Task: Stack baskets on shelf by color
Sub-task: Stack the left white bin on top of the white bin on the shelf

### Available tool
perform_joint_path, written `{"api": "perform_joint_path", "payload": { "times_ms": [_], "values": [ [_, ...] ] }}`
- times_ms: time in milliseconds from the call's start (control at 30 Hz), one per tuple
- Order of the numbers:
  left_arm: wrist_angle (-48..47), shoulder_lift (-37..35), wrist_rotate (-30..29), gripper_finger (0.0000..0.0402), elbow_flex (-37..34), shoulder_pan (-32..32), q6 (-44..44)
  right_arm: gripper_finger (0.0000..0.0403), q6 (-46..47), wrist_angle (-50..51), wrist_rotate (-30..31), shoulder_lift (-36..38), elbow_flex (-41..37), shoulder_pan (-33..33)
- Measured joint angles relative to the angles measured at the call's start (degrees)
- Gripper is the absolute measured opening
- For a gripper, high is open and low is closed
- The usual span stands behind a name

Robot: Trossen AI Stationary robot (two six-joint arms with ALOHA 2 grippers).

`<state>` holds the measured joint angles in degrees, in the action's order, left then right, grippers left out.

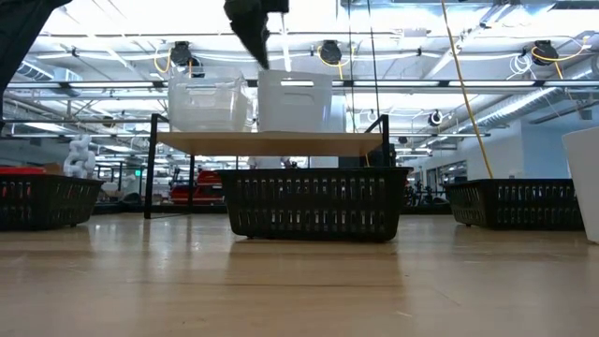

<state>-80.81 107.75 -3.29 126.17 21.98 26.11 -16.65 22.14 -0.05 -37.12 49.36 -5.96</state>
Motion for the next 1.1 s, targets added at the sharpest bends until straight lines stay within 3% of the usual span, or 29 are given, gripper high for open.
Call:
{"api": "perform_joint_path", "payload": {
  "times_ms": [300, 700, 1100],
  "values": [
    [15.0, 0.8, 2.0, 0.0145, 0.1, -5.9, 0.8, 0.0171, 0.5, -0.1, 0.0, 0.0, 0.0, 0.0],
    [9.2, 7.1, -5.9, 0.0145, 0.0, -5.2, 0.3, 0.0171, 1.0, 1.5, 0.0, 0.0, 0.0, 0.0],
    [3.3, 7.1, -7.1, 0.0145, 0.0, -2.1, -3.5, 0.0171, 1.0, 3.8, 0.0, 0.0, 0.0, 0.0]
  ]
}}
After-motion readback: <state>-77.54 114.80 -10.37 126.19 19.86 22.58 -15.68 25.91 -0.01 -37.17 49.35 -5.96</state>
